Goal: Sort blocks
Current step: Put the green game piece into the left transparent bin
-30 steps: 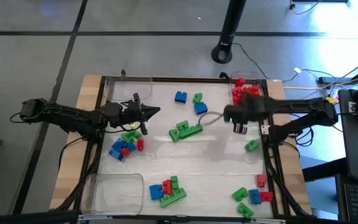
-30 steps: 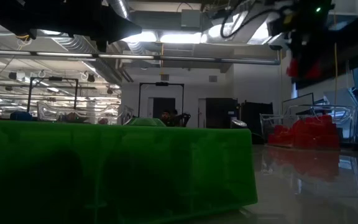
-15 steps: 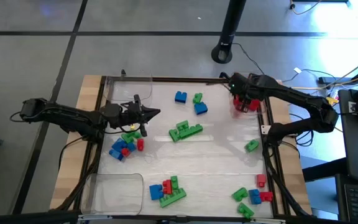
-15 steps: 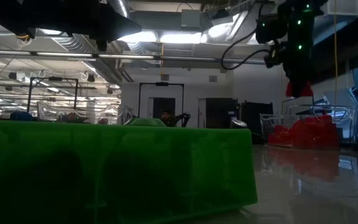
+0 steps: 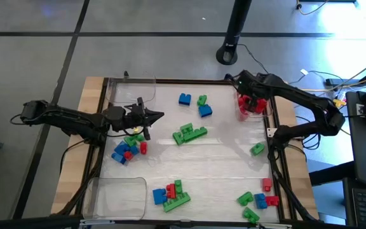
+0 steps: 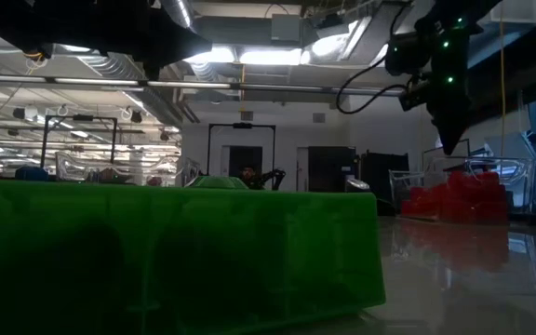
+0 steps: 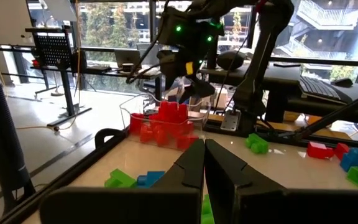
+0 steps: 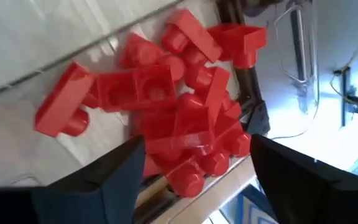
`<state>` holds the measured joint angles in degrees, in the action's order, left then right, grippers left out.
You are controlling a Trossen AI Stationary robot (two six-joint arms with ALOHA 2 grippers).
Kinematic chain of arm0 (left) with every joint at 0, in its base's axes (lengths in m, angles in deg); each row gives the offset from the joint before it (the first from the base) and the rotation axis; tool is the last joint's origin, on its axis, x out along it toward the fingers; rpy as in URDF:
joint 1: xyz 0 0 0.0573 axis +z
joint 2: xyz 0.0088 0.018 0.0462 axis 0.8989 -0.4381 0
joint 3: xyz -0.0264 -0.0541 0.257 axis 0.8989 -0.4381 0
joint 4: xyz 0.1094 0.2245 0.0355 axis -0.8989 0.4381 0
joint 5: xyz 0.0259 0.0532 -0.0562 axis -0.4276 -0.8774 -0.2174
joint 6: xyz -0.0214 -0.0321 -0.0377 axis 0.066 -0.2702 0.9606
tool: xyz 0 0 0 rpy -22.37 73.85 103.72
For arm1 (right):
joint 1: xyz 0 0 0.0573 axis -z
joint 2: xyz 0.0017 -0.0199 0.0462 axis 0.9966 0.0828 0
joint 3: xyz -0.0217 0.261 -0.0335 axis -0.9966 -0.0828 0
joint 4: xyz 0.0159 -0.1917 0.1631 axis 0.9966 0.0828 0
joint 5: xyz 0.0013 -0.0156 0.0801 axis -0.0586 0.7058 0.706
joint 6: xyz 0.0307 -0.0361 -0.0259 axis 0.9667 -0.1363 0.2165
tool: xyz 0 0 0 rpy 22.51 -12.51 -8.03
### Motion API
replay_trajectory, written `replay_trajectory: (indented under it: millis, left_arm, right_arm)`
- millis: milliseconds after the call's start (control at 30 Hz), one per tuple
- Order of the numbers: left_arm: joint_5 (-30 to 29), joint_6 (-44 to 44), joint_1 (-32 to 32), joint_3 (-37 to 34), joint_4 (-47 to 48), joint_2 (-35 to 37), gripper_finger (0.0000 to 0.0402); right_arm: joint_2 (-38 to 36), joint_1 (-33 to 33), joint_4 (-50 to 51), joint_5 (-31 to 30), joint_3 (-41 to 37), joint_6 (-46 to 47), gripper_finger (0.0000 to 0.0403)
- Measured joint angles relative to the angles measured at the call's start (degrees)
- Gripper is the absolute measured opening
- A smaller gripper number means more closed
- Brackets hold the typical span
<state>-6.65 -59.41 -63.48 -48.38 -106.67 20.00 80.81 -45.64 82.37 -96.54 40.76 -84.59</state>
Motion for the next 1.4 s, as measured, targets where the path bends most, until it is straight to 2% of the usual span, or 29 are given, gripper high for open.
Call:
replay_trajectory:
  millis: [133, 267, 400, 567, 700, 967, 1100, 1333, 1400]
  left_arm:
    - [0.0, -0.7, -0.6, 0.0, -0.6, 0.0, 0.0004]
    - [0.4, -1.6, -1.0, 0.0, -1.0, -0.5, 0.0004]
    - [3.2, -3.8, -1.0, 0.2, -4.5, -3.2, 0.0004]
    - [4.4, -6.9, -1.0, 4.3, -6.2, -9.5, 0.0004]
    - [4.3, -9.0, -0.9, 11.4, -0.5, -15.9, 0.0004]
    - [1.6, -5.7, -1.0, 31.8, 32.6, -28.7, 0.0004]
    - [1.6, -3.0, -1.0, 38.6, 43.5, -33.9, 0.0004]
    - [1.4, -5.5, -1.0, 39.5, 40.0, -37.5, 0.0004]
    - [-0.6, -5.5, -1.0, 39.5, 38.1, -37.7, 0.0004]
  right_arm:
    - [-3.8, -4.6, -2.5, 0.7, 0.0, -0.1, 0.0306]
    - [-7.9, -12.1, -9.0, 0.4, 0.0, -0.4, 0.0309]
    - [-10.9, -19.9, -19.8, -0.9, -2.9, -2.8, 0.0309]
    - [-12.6, -26.3, -38.6, -2.1, -11.1, -8.2, 0.0309]
    - [-12.5, -27.3, -53.0, -1.6, -16.3, -14.1, 0.0309]
    - [-12.9, -27.3, -70.3, -0.8, -17.1, -28.2, 0.0309]
    - [-15.0, -27.2, -72.0, 2.6, -17.1, -31.4, 0.0309]
    - [-18.9, -27.2, -70.5, 4.5, -17.1, -32.6, 0.0309]
    - [-19.1, -27.3, -69.6, 5.4, -17.0, -32.6, 0.0309]
